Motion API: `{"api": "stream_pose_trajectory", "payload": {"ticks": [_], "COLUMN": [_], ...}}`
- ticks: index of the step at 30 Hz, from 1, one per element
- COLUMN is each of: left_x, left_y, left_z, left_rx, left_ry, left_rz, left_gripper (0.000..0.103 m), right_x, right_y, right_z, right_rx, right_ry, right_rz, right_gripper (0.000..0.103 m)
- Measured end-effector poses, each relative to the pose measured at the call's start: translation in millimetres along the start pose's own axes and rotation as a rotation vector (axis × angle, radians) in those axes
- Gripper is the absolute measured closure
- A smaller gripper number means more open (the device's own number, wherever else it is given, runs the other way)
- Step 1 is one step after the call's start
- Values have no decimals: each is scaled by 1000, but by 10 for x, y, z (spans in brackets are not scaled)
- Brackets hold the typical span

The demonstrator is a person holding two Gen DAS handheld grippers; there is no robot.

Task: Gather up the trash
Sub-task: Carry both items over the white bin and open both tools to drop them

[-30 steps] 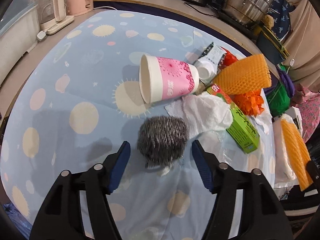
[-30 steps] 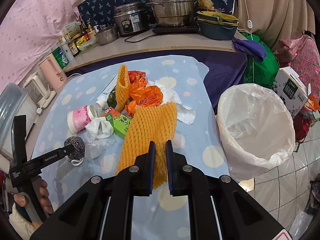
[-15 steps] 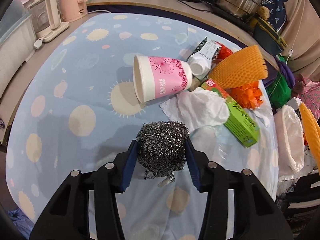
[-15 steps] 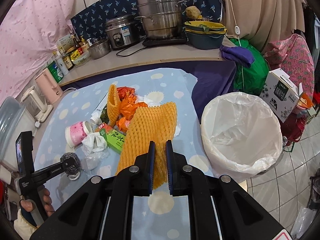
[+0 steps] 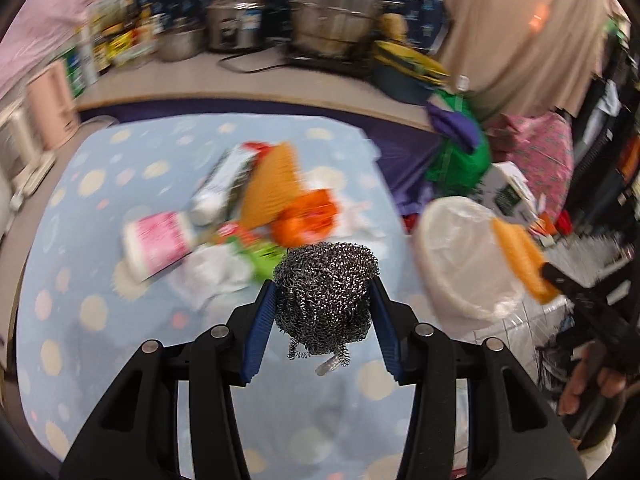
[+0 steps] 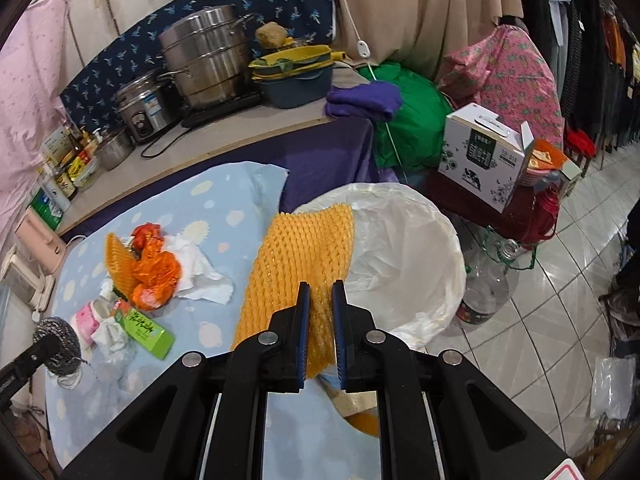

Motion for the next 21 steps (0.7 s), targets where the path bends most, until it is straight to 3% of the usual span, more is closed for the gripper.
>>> {"api": "stream_pose_trajectory", "payload": {"ticks": [7, 11, 21], "left_x": [3, 80, 259], "left_y": [-476, -860, -1577], "left_z": [-1120, -1557, -1904], "left_rx": [69, 46, 17], "left_ry": [-172, -251, -303], "left_rz": [9, 27, 123], "left_gripper": [58, 58, 57], "right_x": [36, 34, -22], "right_y": [-373, -540, -755], "right_z": [-332, -461, -656], "right_rx": [4, 7, -1], "right_ry": [-36, -50, -114], "right_rz": [66, 80, 85], "right_gripper": [92, 92, 85]}}
Point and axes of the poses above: each gripper's, at about its wrist camera, not at the fingertips, and y roughly against the way its jaws point, z to its left, x to its underside, the point moved 8 cm from there along -y, roughly the way its jaws point, and after that the axes turned 11 degrees about y, right-handed, at the moved point
